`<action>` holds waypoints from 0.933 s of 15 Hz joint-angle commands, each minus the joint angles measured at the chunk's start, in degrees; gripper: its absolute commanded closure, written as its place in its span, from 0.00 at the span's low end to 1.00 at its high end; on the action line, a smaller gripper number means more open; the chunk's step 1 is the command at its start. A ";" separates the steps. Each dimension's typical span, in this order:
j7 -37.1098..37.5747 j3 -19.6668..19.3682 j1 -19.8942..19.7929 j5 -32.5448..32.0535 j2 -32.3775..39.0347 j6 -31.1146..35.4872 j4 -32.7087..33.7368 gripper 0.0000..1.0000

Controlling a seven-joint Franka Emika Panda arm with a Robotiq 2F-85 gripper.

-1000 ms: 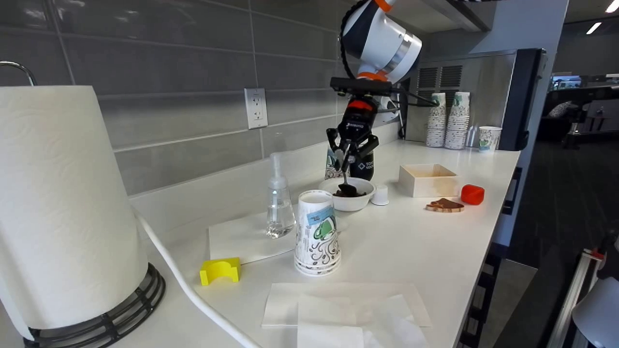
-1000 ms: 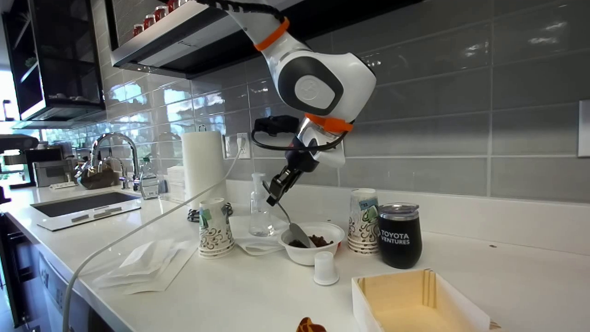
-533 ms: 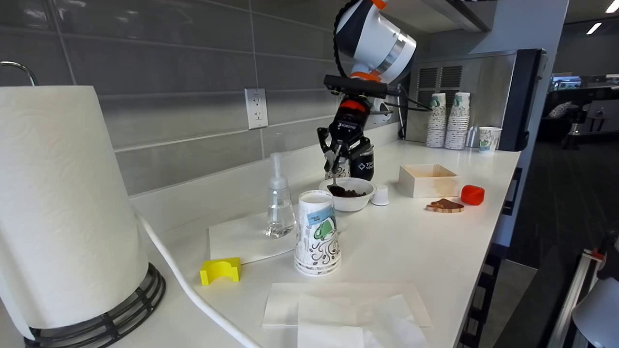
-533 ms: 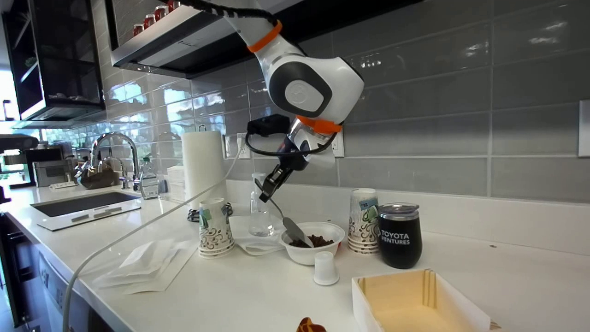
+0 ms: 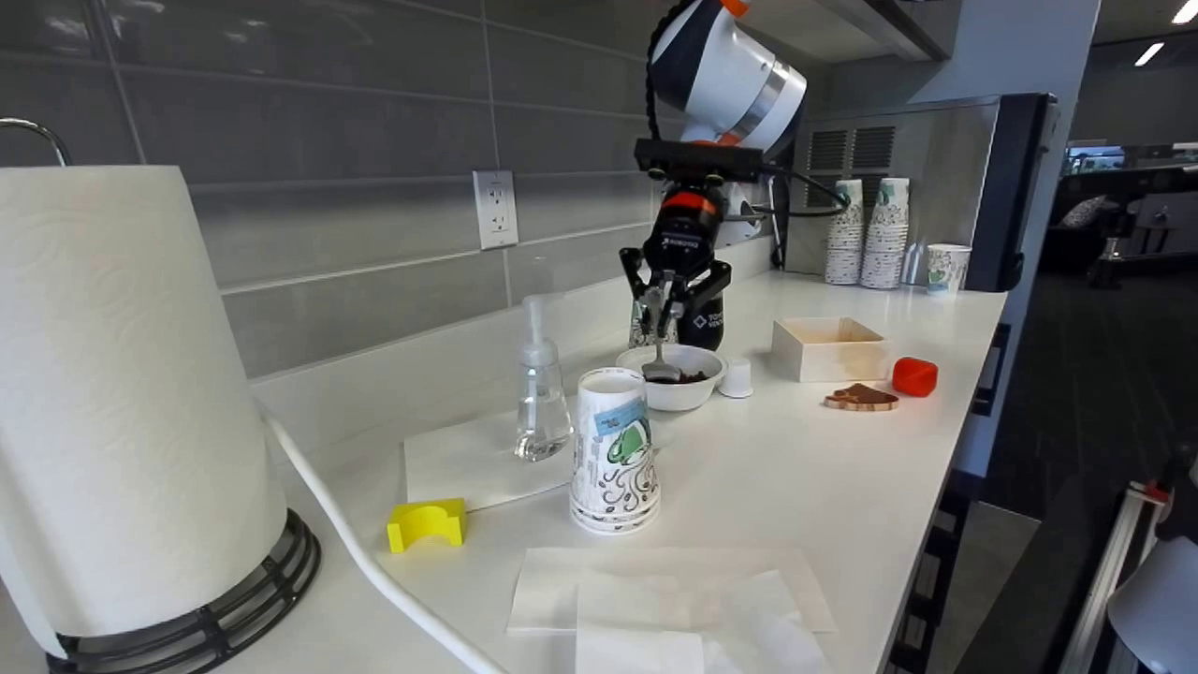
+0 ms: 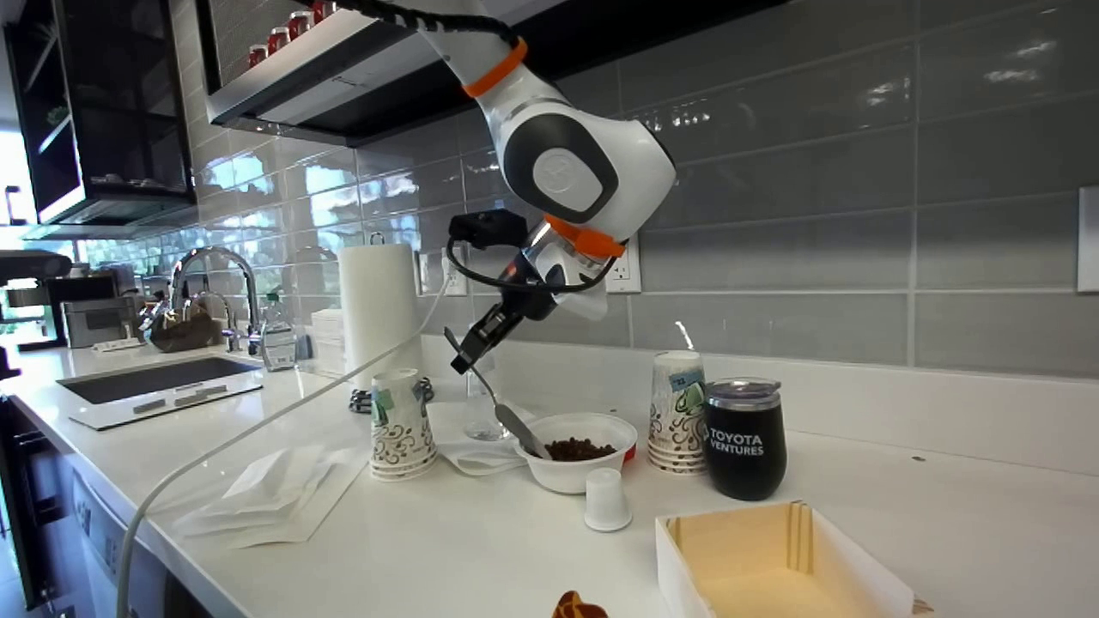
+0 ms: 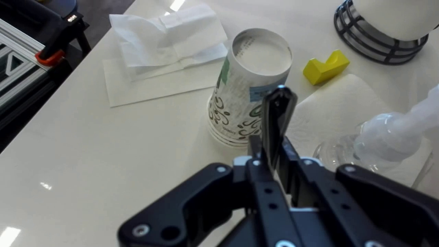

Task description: Stir the contents of the white plate with the silver spatula

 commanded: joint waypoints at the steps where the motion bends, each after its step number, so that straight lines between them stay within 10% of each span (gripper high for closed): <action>1: 1.53 -1.53 -1.14 -1.08 -0.09 -3.01 1.10 0.96; 14: -1.06 -2.33 -1.44 -0.24 -0.31 10.08 -0.10 0.96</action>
